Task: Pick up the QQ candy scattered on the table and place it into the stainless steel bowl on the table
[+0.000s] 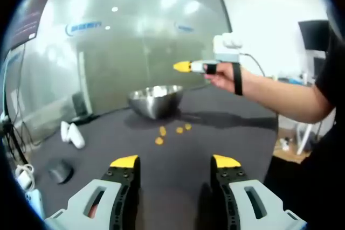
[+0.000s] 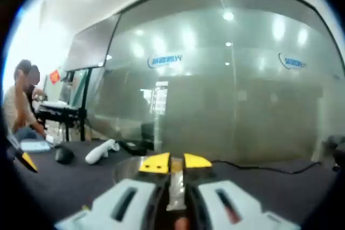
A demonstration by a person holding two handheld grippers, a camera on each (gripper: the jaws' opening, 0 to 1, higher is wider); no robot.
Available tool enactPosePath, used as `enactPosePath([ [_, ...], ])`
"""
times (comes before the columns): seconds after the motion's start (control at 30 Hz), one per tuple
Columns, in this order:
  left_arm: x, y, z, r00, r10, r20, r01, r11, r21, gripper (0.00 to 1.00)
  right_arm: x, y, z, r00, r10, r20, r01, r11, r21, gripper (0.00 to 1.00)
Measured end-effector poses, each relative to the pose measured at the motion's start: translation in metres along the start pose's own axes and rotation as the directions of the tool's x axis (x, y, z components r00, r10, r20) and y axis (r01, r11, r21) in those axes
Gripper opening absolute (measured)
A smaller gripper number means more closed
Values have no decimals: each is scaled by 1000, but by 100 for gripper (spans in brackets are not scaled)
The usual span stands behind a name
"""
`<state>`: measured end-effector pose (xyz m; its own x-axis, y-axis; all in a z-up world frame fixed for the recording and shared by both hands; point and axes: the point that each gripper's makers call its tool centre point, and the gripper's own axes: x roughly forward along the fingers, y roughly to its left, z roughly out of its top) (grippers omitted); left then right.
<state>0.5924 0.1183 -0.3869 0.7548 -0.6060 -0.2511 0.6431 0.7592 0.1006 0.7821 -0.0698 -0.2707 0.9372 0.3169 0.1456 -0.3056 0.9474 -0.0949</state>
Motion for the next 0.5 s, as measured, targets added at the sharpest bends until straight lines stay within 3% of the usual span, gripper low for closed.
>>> enactPosePath([
  [0.13,-2,3,-1,1000,15,2,-15,1000,-12,54,17,7,-5,999,33,-28,-34,999,-9,9],
  [0.17,-2,2,-1,1000,14,2,-13,1000,-13,54,20,13,-9,996,73,-50,-71,997,41,11],
  [0.23,-2,0,-2,1000,8,0,-8,1000,-9,54,22,17,-6,993,113,-14,-110,987,121,19],
  [0.27,-2,0,-2,1000,6,0,-6,1000,-8,54,22,14,-6,994,107,-22,-104,988,112,23],
  [0.5,-4,4,-5,1000,17,-6,-18,1000,-15,54,16,9,-11,995,87,-46,-84,994,76,17],
])
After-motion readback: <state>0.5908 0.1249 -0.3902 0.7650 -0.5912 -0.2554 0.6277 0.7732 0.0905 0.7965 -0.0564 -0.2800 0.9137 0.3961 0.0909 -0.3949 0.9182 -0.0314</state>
